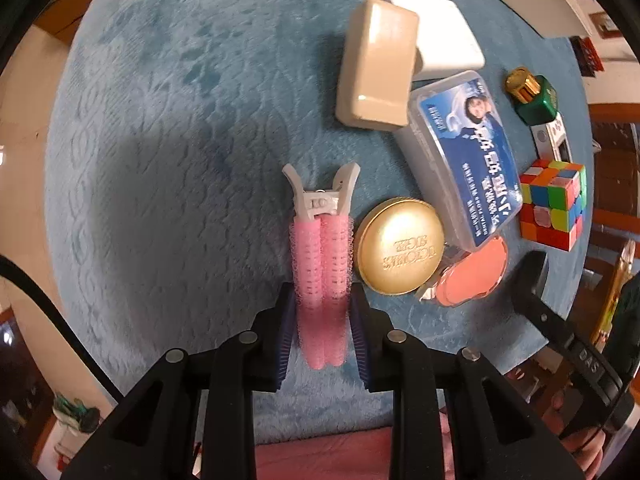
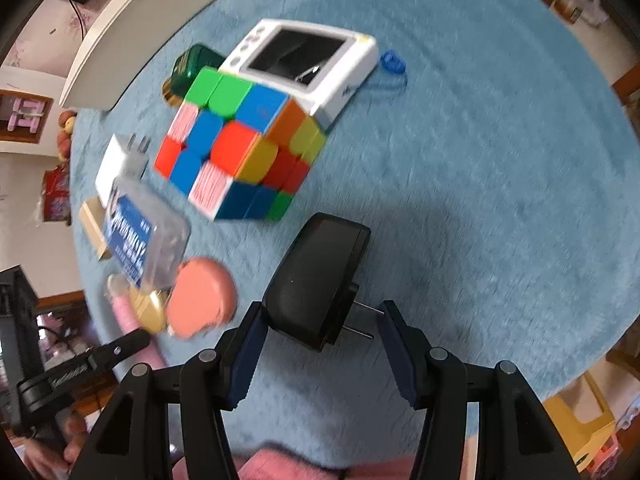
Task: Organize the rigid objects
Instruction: 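Carry the pink rollers with the left tool over the white bin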
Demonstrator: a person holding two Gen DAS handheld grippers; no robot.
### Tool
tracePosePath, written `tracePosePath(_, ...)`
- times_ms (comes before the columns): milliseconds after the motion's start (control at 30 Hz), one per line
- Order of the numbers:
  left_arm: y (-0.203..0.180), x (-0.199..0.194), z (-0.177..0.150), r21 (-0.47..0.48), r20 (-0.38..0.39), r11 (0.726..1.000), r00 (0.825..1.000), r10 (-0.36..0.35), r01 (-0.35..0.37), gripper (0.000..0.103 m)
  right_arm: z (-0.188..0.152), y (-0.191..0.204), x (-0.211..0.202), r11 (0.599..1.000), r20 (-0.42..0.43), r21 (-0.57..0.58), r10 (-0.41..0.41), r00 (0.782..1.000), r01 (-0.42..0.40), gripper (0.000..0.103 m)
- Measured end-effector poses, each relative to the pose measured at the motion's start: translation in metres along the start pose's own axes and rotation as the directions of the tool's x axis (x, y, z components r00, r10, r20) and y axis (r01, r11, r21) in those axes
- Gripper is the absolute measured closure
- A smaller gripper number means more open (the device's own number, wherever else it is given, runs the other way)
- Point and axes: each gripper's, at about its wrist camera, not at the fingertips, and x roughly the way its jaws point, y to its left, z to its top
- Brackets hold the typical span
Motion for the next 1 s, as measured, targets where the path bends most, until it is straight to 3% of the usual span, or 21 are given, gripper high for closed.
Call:
tracePosePath(267,0.021,-0.014,-0.018,-0.122,-0.038,0.992,0.998,-0.044,0.039,0.075,0.002,-0.009,-0.022,0.998,-0.118,-0.045,0.035,0.992,-0.041,0.046)
tracePosePath(533,0.033,-0.052,-0.036,-0.205,-0.001,0.975,0.996,-0.087,0.085,0.075,0.013,-0.001,-0.070,0.987,-0.129,-0.145,0.047,0.991,-0.065,0.046)
tracePosePath(767,0.018,-0.105,-0.026,-0.145,0.130,0.986,0.989,-0.066,0.085,0.075,0.024,0.018,-0.116,0.962,-0.080,-0.259,0.066,0.995,-0.084,0.046)
tracePosePath(1000,0.009,-0.173,0.008,-0.106,0.279,0.991,0.959,-0.044,0.076,0.075,0.043,0.043,-0.150,0.931,-0.024,-0.353,0.091,0.996,-0.094,0.046)
